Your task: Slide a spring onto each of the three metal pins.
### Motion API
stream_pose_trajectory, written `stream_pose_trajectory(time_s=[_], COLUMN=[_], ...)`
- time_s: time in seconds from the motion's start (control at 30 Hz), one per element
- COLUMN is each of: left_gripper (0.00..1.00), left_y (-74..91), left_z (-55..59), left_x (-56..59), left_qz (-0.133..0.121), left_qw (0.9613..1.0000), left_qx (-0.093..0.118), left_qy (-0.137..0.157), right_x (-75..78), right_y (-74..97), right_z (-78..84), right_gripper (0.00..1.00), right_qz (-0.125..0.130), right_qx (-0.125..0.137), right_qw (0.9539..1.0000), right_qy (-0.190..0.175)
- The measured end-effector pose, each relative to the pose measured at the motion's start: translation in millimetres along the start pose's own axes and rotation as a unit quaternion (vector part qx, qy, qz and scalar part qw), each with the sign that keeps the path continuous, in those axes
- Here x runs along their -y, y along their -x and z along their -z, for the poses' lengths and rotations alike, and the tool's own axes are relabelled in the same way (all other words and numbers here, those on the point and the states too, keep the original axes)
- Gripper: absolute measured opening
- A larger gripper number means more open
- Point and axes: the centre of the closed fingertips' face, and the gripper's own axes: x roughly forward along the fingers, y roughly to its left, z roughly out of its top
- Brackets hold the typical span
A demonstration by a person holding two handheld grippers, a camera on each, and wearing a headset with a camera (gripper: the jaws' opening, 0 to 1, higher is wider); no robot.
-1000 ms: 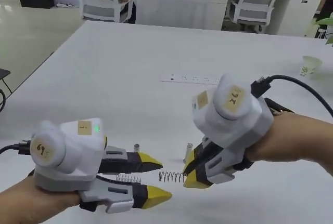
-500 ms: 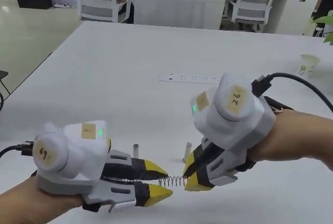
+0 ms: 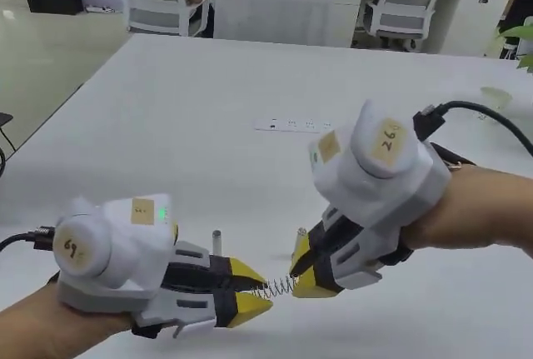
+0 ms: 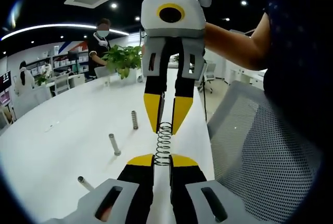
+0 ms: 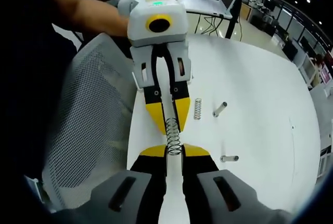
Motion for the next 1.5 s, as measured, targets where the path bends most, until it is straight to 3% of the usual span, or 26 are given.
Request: stream_pose_trajectory(time_s=[0.13, 0.5, 0.97, 1.5], left_gripper=[0.03, 0.02, 0.02, 0.02], left_y=[-0.4, -4.2, -4.7, -4.4], left_z=[0.9, -6.6, -7.0, -11.1], left_x=[0.6, 2.3, 1.5, 0.7], left_qz=[0.0, 0.001, -0.003, -0.004], left_qw=[1.0, 0.9999, 0.9998, 0.9996], left_qx=[-0.001, 0.007, 0.01, 0.011], left_qy=[0.0, -0.01, -0.015, -0.024], right_x=[0.2, -1.7, -0.3, -2.3], right_y=[5.8, 9.3, 5.4, -6.3], right_z=[-13.2, -36.7, -30.1, -23.4], right_gripper=[0.07, 0.07, 0.11, 0.09], right_qz=[0.004, 0.01, 0.006, -0.007], right_qx=[0.02, 0.033, 0.02, -0.001], right_qw=[0.9998, 0.999, 0.9997, 0.9999], right_qy=[0.004, 0.028, 0.013, 0.009])
